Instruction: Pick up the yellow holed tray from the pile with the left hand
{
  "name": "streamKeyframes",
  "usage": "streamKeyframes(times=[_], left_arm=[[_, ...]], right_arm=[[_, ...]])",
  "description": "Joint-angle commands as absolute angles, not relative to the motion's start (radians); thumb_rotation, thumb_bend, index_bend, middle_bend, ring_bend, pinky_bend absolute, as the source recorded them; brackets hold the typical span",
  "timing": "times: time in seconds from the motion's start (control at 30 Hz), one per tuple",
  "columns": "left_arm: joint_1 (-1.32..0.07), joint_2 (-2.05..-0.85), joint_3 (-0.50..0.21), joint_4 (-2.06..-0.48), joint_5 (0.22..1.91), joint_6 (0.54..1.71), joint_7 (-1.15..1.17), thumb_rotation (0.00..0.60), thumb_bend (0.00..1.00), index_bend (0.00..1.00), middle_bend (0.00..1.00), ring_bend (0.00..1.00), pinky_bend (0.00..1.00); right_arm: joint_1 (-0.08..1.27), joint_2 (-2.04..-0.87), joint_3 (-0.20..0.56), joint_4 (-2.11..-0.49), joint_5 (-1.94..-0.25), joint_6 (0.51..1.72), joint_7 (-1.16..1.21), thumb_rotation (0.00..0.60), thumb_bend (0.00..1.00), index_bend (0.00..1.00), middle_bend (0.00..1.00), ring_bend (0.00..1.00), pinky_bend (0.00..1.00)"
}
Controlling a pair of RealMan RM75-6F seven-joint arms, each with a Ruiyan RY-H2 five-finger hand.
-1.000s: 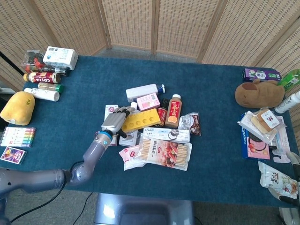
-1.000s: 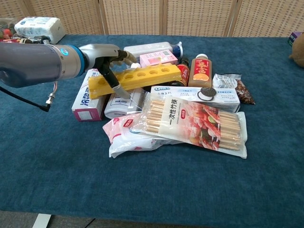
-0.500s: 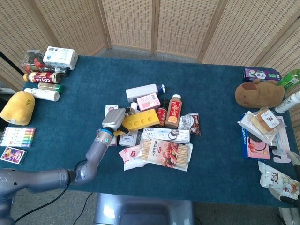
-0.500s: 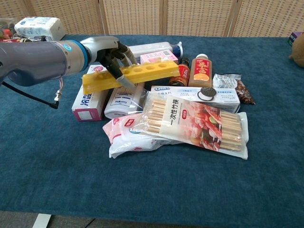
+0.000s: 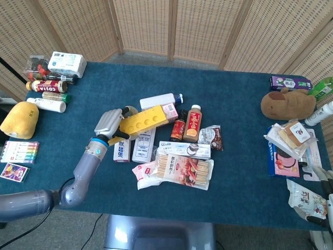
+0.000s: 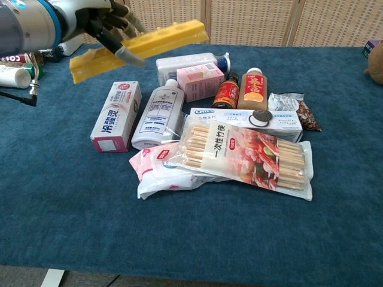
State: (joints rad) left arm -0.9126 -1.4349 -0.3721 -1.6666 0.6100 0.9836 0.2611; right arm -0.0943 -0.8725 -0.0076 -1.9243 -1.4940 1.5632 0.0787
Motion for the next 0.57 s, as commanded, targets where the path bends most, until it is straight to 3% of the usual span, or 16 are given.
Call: streamKeyframes(times=[0.03, 0.27, 0.57], left_arm=[[-0.847, -1.330, -0.392, -1.795, 0.686, 1.045, 0.218, 0.600, 0.23, 0.55, 0.52, 0.68, 0.38], [-0.755, -1.215, -0.409, -1.941, 0.829, 1.128, 0.132, 0.600, 0.23, 0.55, 0.52, 0.68, 0.37], [-0.694, -1.154, -0.416, -1.997, 0.929, 1.175, 0.052, 0.600, 0.23, 0.55, 0.52, 0.67, 0.36]], right_arm=[[-0.091, -0.881, -0.008, -1.916, -1.494, 1.556, 0.083, 0.600, 0.04, 0.00, 0.00, 0.00, 0.00], [-0.077, -0.918, -0.008, -1.899, -1.503, 1.530, 0.086, 0.600, 0.04, 0.00, 0.00, 0.00, 0.00], [-0.069, -0.929, -0.010, -1.906, -1.515, 1.519, 0.067, 0.600, 0.04, 0.00, 0.00, 0.00, 0.00]])
